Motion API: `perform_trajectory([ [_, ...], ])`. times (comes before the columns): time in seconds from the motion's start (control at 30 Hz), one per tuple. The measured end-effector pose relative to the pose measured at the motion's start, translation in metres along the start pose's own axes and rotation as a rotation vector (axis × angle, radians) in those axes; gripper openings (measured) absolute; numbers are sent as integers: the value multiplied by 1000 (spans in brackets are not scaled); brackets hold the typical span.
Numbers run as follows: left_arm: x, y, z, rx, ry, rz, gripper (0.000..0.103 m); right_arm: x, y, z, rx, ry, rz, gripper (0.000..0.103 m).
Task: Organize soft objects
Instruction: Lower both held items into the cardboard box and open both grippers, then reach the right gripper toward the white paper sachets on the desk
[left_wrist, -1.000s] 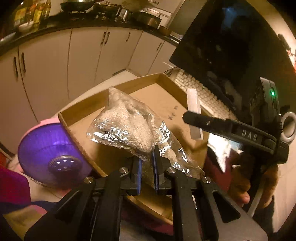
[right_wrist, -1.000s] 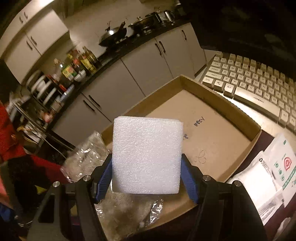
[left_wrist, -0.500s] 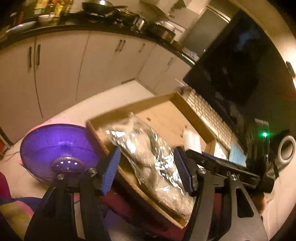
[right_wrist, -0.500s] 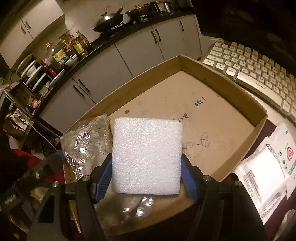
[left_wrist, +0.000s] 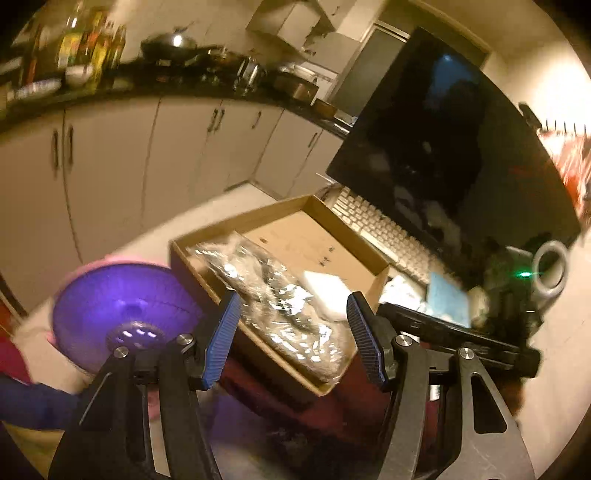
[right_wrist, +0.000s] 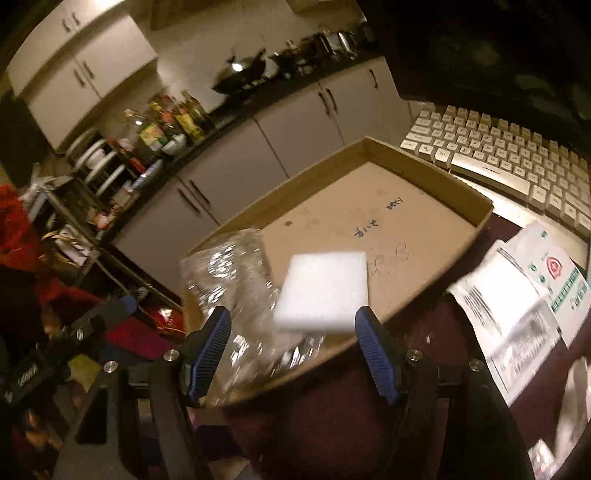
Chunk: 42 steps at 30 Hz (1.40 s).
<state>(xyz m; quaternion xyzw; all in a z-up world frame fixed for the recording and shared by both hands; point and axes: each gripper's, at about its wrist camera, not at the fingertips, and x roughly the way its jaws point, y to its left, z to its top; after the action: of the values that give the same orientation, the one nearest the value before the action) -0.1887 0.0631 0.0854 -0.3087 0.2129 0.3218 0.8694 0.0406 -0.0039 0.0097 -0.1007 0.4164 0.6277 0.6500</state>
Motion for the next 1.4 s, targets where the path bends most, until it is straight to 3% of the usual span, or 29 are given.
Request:
perform_trajectory([
  [0.13,-1,-5,-1,-1,35,-51,60,-18,-6,-9,25,-25,6,70],
  [0.37,43,-54,-13,244,267,-74,60,-38,-19,-23,68,-55,-13,70],
  [0.43,42,-60,-11,251,241,-56,60,-44,-23,-28,73,-69,-24,70],
  [0.7,50,-84,-26,133,153,-153,60,-57,-45,-45,125,-91,-56,70],
  [0.83,69,-99,-40,78,229,-230,60,-67,-55,-50,147,-111,-72,70],
  [1.0,80,-122,-55,171,259,-207,60,-75,-70,-60,166,-117,-99,70],
  [1.4,101,-132,-59,153,308,-217,60,-92,-96,-67,240,-138,-116,70],
])
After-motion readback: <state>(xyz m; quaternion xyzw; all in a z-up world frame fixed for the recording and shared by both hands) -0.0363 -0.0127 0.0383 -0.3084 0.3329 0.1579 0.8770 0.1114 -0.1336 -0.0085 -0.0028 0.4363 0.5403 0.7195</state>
